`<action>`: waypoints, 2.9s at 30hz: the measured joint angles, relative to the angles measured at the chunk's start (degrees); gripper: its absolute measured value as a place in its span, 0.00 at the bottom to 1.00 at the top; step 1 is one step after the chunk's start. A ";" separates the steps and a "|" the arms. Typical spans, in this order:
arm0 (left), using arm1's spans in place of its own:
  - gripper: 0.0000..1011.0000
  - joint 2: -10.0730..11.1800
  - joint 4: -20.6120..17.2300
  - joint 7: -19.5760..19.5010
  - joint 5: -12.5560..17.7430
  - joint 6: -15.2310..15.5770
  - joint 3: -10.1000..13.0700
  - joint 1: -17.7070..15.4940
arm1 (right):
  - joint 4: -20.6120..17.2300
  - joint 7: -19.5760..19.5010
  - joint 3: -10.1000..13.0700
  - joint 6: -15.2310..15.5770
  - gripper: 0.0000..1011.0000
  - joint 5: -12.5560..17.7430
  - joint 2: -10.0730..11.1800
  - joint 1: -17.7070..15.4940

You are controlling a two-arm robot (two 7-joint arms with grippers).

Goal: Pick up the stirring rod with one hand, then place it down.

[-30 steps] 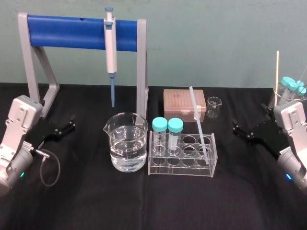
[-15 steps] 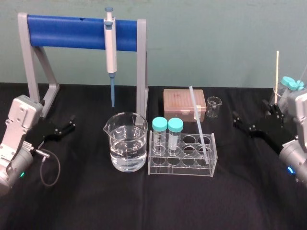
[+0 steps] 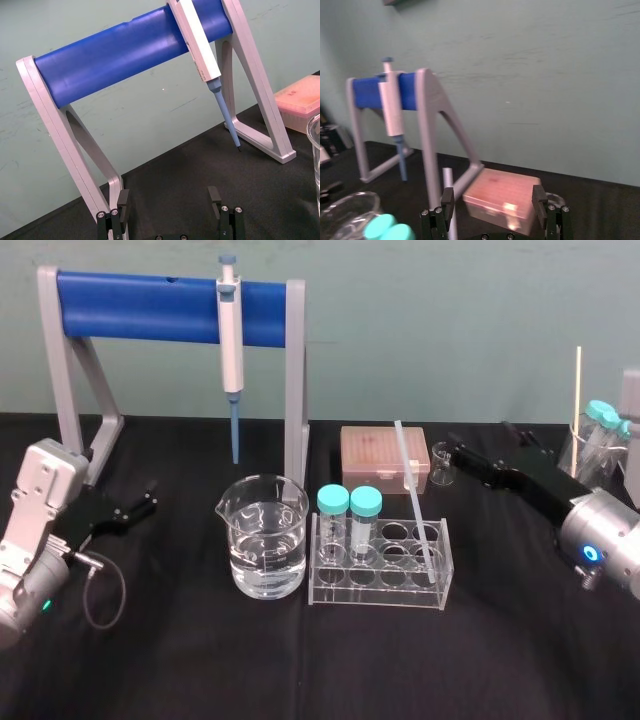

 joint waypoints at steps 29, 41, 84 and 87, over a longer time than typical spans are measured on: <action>0.99 0.00 0.00 0.00 0.00 0.00 0.00 0.00 | 4.96 3.87 -6.27 7.50 0.99 -6.17 -3.80 7.30; 0.99 0.00 0.00 0.00 0.00 0.00 0.00 0.00 | 6.94 3.69 -6.74 8.48 0.99 -8.55 -5.15 8.42; 0.99 0.00 0.00 0.00 0.00 0.00 0.00 0.00 | 6.86 3.61 -6.72 8.46 0.08 -8.40 -5.11 8.39; 0.99 0.00 0.00 0.00 0.00 0.00 0.00 0.00 | 6.87 3.62 -6.72 8.45 0.07 -8.40 -5.11 8.39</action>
